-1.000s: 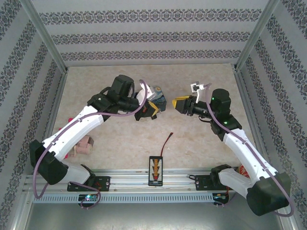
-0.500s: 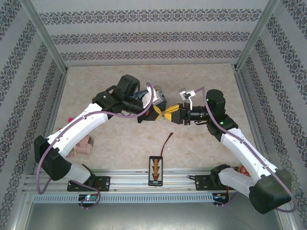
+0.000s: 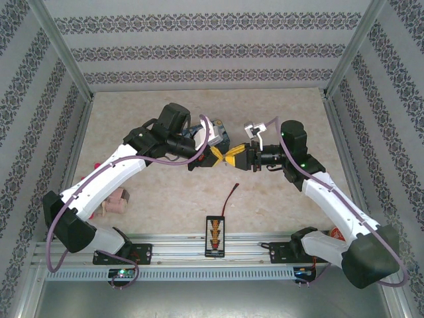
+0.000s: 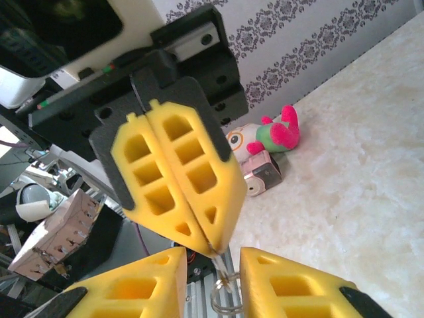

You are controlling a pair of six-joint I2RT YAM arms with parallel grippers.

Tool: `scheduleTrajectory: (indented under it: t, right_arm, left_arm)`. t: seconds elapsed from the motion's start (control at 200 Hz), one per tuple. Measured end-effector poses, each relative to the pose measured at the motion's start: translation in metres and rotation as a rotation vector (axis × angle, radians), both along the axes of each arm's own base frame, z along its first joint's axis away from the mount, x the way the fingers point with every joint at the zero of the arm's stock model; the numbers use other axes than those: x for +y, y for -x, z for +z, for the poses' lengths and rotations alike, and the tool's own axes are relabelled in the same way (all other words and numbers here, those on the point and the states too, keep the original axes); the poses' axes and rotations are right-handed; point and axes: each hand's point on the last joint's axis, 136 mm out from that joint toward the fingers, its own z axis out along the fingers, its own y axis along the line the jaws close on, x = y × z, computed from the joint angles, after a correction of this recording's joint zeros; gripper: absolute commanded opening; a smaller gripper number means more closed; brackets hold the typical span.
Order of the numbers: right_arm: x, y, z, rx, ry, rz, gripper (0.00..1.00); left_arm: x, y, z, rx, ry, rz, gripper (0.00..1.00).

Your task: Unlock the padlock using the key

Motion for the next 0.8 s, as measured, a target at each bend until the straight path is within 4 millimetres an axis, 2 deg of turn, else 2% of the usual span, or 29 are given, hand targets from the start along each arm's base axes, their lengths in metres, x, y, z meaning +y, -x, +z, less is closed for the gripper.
scheduleTrajectory:
  t: [0.215,0.465,0.8]
  right_arm:
    - [0.0011,-0.0017,-0.0062,0.021,0.010,0.005,0.23]
    - [0.0045,0.0000,-0.0067,0.025,0.014,0.019,0.24]
    - [0.0088,0.0021,-0.0044,0.020,0.019,0.043,0.08]
  left_arm:
    - [0.0007,0.0005,0.0010,-0.004,0.001,0.001,0.00]
    - [0.0008,0.0003,0.0003,-0.003,-0.001,0.003,0.00]
    - [0.0028,0.0006,-0.0005,-0.006,-0.006,0.011,0.00]
